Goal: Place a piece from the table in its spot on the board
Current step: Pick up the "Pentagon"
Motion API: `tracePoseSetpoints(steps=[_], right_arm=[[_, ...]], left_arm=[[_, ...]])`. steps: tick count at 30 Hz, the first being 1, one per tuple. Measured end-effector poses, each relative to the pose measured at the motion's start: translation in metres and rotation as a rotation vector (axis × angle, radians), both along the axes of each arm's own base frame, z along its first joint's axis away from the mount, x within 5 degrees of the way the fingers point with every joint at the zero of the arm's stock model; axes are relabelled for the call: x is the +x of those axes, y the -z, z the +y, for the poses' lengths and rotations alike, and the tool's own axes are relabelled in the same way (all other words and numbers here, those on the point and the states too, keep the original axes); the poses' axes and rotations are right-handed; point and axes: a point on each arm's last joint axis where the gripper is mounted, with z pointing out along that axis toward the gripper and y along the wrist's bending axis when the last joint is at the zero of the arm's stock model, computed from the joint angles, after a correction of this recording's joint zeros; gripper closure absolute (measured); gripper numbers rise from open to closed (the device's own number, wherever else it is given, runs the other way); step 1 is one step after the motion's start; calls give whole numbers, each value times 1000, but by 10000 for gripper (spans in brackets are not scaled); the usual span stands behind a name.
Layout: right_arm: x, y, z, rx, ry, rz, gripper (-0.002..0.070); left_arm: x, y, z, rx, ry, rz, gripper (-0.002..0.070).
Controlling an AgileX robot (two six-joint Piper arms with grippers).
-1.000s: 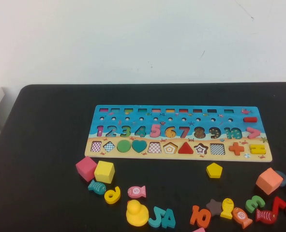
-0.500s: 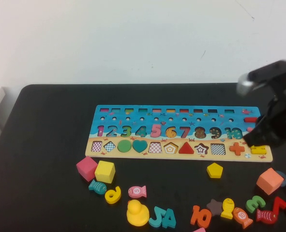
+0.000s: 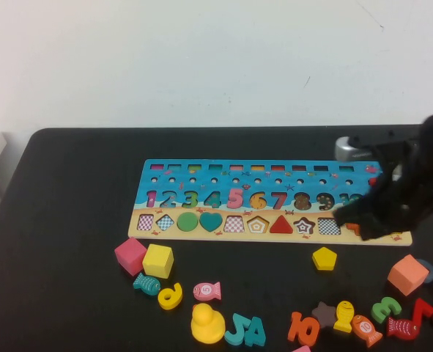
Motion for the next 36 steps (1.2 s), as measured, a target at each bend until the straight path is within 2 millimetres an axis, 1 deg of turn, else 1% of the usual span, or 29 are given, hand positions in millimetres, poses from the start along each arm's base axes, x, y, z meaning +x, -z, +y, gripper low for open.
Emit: tracePoseSetpoints(steps=[4,7,11,14,16,19,23,27,32,36], right_arm=[[5,-1,18,55,110,22,542],[7,5,29,39,137,38,542],[8,22,31,-30,151,111,526],[6,37,31,-99,129,195,509],[5,42,33,-118,114,217,505],[5,42,37,-91,117,209,503],[7,41,45,1,138,195,503],[12,40,48,15,52,134,505],[16,39,49,7,-14,81,551],[18,41,49,26,43,69,572]], left_arm=[[0,0,0,0,0,0,676],[0,0,0,0,0,0,676],[0,0,0,0,0,0,676],[0,0,0,0,0,0,676],[0,0,0,0,0,0,676],[0,0,0,0,0,0,676],[0,0,0,0,0,0,676],[0,0,0,0,0,0,676],[0,0,0,0,0,0,676],[0,0,0,0,0,0,676]])
